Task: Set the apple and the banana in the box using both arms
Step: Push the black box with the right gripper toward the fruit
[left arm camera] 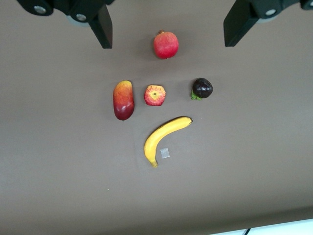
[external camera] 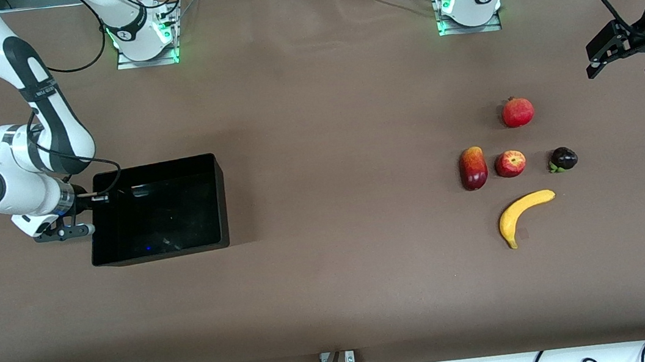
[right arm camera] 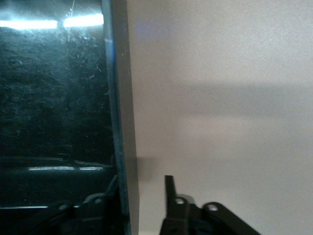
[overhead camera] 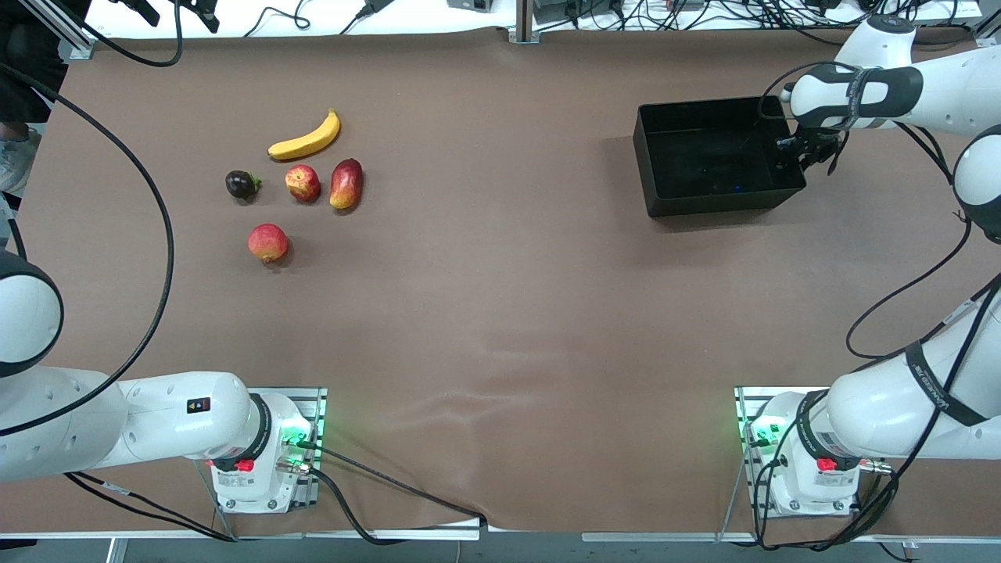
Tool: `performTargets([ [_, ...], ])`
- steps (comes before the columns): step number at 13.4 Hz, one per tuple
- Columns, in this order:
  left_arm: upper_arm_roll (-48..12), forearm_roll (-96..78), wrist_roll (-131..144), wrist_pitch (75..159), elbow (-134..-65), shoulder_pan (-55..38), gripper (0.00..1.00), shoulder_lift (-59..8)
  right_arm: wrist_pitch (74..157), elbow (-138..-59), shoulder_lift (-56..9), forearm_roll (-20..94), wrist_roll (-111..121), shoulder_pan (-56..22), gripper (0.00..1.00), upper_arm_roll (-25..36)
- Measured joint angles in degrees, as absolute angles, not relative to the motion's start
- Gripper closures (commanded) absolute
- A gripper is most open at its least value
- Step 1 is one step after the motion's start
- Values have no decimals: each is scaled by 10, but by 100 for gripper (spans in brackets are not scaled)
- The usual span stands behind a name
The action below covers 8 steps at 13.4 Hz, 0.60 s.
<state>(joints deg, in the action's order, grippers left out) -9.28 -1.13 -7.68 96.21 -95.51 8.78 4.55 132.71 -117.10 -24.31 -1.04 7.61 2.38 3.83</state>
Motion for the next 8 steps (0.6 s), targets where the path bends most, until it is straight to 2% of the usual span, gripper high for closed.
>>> performTargets([
  [5,-93,-11,-77,962,-955,88,0,46,1323,-1165,-235,-10,88,24,100,36],
  [8,-92,-11,-77,962,-955,88,0,46,1246,-1123,-221,-10,87,23,100,17],
])
